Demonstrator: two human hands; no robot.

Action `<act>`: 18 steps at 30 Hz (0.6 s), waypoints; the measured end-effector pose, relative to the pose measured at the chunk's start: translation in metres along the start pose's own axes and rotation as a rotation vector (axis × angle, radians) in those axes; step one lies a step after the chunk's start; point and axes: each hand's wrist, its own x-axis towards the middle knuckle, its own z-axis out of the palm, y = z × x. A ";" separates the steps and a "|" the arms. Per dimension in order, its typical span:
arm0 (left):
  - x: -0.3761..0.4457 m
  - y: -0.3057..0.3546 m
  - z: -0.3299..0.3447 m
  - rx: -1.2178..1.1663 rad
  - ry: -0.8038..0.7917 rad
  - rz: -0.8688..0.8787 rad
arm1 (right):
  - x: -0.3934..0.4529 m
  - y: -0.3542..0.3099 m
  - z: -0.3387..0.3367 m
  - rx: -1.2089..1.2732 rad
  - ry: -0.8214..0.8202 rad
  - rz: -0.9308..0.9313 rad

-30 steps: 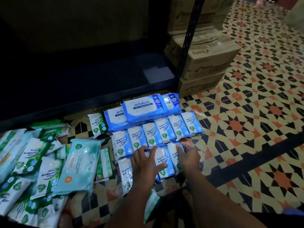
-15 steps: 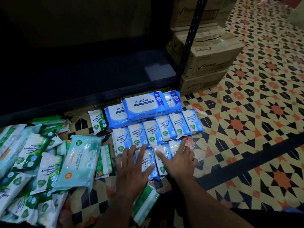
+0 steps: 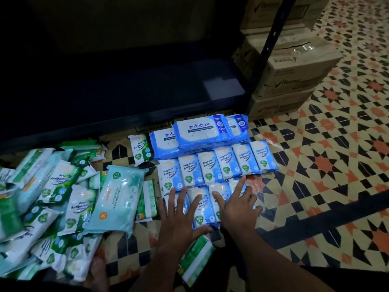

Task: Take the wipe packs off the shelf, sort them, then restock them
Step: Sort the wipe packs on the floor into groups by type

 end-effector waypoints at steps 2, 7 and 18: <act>-0.001 0.000 -0.002 -0.033 0.001 -0.001 | 0.001 0.000 0.001 -0.043 0.002 0.003; -0.004 0.002 -0.019 -0.118 -0.044 -0.052 | 0.000 -0.002 -0.005 -0.032 -0.043 0.040; -0.032 -0.037 -0.063 -0.133 0.095 -0.145 | -0.028 -0.054 -0.029 0.002 0.019 -0.318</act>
